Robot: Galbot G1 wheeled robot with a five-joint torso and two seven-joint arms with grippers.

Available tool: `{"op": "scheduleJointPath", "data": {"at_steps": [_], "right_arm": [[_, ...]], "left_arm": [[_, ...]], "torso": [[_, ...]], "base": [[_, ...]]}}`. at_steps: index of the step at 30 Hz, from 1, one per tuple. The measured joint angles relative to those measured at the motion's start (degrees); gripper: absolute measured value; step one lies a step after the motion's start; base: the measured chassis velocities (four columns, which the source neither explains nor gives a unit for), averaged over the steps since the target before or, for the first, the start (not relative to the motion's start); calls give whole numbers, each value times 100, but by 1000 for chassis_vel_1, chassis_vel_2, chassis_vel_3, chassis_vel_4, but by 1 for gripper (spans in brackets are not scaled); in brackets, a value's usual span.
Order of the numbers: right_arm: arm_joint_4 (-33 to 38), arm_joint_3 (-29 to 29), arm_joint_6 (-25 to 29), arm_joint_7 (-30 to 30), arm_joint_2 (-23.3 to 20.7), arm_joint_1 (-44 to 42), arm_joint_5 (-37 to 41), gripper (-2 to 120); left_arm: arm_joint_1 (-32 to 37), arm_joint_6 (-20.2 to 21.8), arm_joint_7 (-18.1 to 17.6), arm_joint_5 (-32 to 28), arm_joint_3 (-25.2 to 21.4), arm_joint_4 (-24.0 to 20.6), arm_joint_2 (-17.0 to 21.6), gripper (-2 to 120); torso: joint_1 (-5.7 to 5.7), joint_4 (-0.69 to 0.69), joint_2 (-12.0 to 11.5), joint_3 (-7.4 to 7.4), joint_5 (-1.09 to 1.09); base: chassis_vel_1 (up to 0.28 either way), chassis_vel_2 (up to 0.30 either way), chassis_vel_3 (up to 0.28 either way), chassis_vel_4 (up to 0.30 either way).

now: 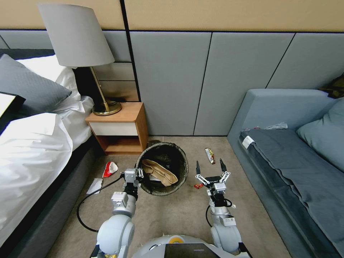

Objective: Pick up the trash bin, then pick up the garbage from the floor and place it into the trash bin.

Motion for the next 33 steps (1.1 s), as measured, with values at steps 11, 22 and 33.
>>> {"op": "scheduleJointPath", "data": {"at_steps": [11,22,33], "right_arm": [[-244,-6,-1450,91,-285,456,297,100],[-1167,150,-2312,-605,-839,1133,470,100],[-2278,55,-2548,-1215,-1392,1448,583,100]], "left_arm": [[26,-4,9,-11,-46,-75,16,0],[37,-7,13,-31,-81,-98,41,0],[54,-8,12,-15,-45,-112,38,0]], "torso": [[0,0,0,0,0],[0,0,0,0,0],[0,0,0,0,1]], "base": [[0,0,0,0],[0,0,0,0],[0,0,0,0]]}}
